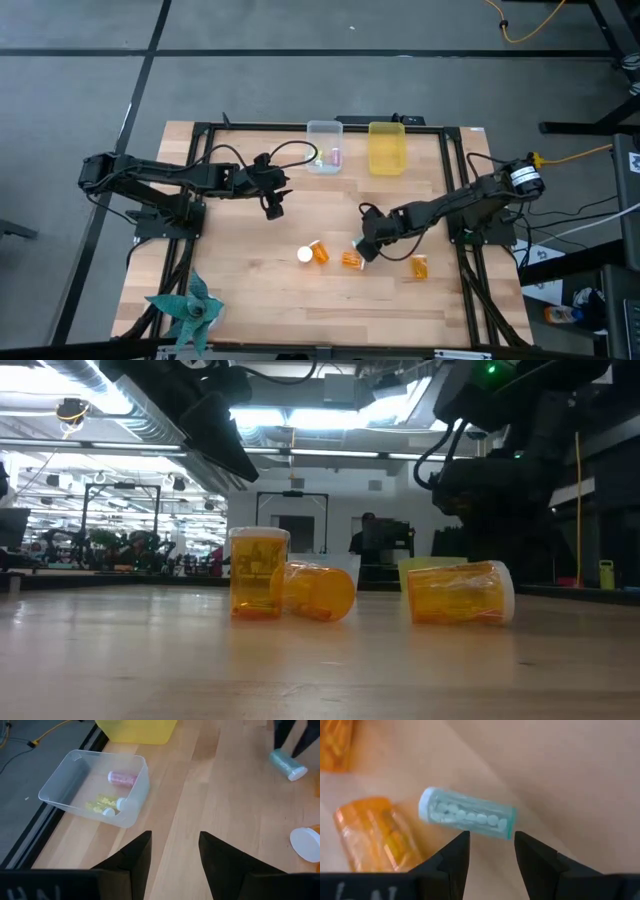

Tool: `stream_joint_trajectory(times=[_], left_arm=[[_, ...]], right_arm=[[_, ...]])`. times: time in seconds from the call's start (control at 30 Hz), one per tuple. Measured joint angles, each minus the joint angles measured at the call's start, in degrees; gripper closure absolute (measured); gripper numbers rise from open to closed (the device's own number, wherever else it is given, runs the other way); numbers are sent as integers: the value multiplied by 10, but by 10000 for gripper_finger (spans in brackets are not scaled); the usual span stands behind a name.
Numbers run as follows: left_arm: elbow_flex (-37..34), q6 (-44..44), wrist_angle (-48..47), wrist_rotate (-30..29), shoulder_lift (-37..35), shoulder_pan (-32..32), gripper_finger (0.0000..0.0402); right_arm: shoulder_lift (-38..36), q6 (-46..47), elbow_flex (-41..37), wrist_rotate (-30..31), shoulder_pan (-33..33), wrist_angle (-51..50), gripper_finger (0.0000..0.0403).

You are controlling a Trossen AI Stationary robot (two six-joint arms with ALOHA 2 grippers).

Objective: Pick and place medicine bottles into bin by pill shape (circle, oval)
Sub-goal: Put the small blue pill bottle into the transparent bin

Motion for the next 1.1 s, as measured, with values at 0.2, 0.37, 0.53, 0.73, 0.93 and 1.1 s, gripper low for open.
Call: stream_joint_trajectory(times=[0.2,0.37,0.53,0.73,0.93,1.1], left_arm=[[0,0,0,0,0,0,244],[0,0,0,0,0,0,244],[0,0,0,0,0,0,244],[0,0,0,0,0,0,244],[0,0,0,0,0,0,244],[0,0,0,0,0,0,244]], right_arm=[[0,-1,0,49,-25,0,245],[0,1,0,131,-48,0,245],[0,-15,0,16,-60,-14,245],[0,-12,0,-88,-43,-25,245],[1,-12,0,-121,-25,-12,245],[23,-14,0,-127,-24,29,245]])
